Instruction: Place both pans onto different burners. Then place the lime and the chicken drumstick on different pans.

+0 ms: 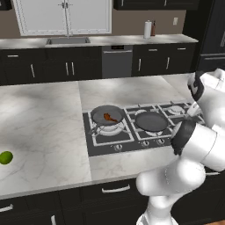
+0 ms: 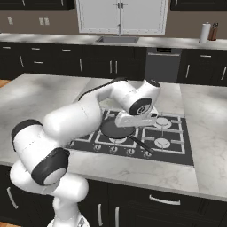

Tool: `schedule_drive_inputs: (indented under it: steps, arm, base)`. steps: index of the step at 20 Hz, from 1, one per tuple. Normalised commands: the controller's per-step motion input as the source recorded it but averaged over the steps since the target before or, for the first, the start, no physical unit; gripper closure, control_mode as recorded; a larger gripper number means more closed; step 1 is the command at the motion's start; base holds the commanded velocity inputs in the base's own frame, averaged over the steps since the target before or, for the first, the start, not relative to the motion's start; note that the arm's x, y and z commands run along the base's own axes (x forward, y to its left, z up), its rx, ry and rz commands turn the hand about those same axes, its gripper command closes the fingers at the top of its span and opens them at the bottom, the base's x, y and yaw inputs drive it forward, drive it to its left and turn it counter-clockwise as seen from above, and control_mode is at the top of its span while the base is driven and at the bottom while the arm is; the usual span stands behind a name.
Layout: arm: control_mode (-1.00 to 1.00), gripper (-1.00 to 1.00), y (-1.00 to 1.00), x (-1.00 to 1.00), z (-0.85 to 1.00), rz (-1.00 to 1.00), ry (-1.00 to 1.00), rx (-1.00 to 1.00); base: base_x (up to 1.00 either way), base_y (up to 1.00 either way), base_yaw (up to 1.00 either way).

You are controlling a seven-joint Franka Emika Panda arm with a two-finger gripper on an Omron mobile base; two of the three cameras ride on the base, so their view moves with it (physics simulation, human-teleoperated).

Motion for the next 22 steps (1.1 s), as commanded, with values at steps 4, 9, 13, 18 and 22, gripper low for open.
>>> schedule_drive_inputs:
  steps: [4,9,13,18,22]
  arm:
    - [-1.00,-1.00,0.28,-0.68,0.31,-0.19,0.01,-0.04]
    - [-1.00,-1.00,0.40,-0.58,0.33,-0.19,0.00,-0.06]
    - [-1.00,-1.00,0.69,-0.33,0.33,-0.14,0.00,-0.11]
    - [-1.00,-1.00,0.78,-0.17,0.36,-0.07,0.00,-0.12]
    - [-1.00,-1.00,0.68,-0.05,0.30,0.00,0.01,-0.09]
  base:
    - [0.00,0.00,0.00]
    - [0.00,0.00,0.00]
    - [0.00,0.00,0.00]
    - [0.00,0.00,0.00]
    - [0.00,0.00,0.00]
